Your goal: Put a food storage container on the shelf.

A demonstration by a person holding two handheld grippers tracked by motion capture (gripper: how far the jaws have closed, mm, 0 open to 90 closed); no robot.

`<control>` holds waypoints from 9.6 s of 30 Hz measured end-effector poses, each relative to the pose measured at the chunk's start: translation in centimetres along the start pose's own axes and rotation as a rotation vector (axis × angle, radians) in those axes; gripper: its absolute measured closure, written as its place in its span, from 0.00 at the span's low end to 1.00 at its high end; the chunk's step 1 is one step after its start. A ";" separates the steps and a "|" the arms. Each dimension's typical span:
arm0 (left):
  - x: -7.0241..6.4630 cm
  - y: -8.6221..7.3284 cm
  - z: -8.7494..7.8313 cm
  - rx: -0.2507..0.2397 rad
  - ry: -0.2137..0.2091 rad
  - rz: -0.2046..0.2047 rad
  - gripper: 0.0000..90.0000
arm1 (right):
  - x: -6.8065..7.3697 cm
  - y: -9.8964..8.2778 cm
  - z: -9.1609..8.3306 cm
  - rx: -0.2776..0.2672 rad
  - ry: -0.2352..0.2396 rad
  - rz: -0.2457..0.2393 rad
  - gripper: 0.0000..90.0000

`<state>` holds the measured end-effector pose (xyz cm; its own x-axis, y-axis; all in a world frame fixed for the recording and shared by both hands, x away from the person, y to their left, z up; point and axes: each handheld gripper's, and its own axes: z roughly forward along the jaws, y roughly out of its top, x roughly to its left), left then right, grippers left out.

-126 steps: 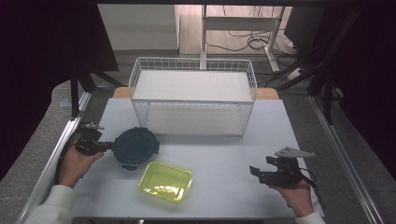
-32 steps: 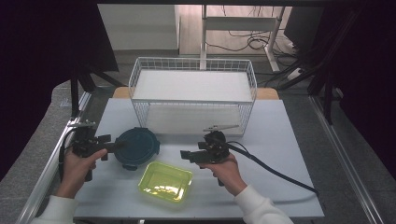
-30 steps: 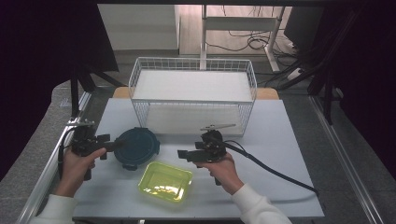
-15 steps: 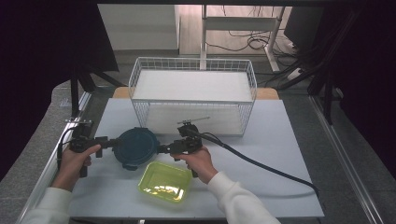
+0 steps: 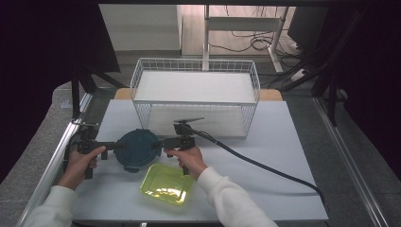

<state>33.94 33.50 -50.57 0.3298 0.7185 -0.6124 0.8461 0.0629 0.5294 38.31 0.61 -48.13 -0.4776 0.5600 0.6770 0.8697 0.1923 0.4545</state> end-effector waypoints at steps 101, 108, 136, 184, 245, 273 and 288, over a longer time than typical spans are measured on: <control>-0.4 -0.7 -1.1 -0.041 -0.056 -0.125 0.41 | 1.5 1.2 4.0 0.046 -0.099 0.150 0.35; -1.6 -0.1 -2.0 -0.054 -0.057 -0.099 0.42 | 2.4 1.6 2.8 0.028 -0.088 0.128 0.35; -9.4 1.8 -3.0 -0.080 -0.116 -0.011 0.43 | 6.1 1.9 -6.0 -0.059 -0.135 0.035 0.35; -19.6 4.6 3.3 -0.022 -0.190 0.097 0.43 | 3.5 -0.6 -18.6 -0.208 -0.214 0.030 0.35; -24.0 17.7 1.9 -0.094 -0.188 0.168 0.44 | 5.2 11.6 -24.7 -0.271 -0.209 -0.048 0.35; -20.2 21.7 5.7 -0.023 -0.151 0.078 0.44 | 0.2 16.3 -21.8 -0.214 -0.173 0.044 0.34; -18.8 22.7 6.9 -0.027 -0.176 -0.011 0.43 | -1.4 17.5 -21.0 -0.203 -0.158 0.090 0.34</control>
<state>49.85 16.69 -31.06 0.3907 0.5857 -0.7101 0.8391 0.0906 0.5364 51.62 -13.76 -28.96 -0.3604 0.6893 0.6285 0.8575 -0.0204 0.5141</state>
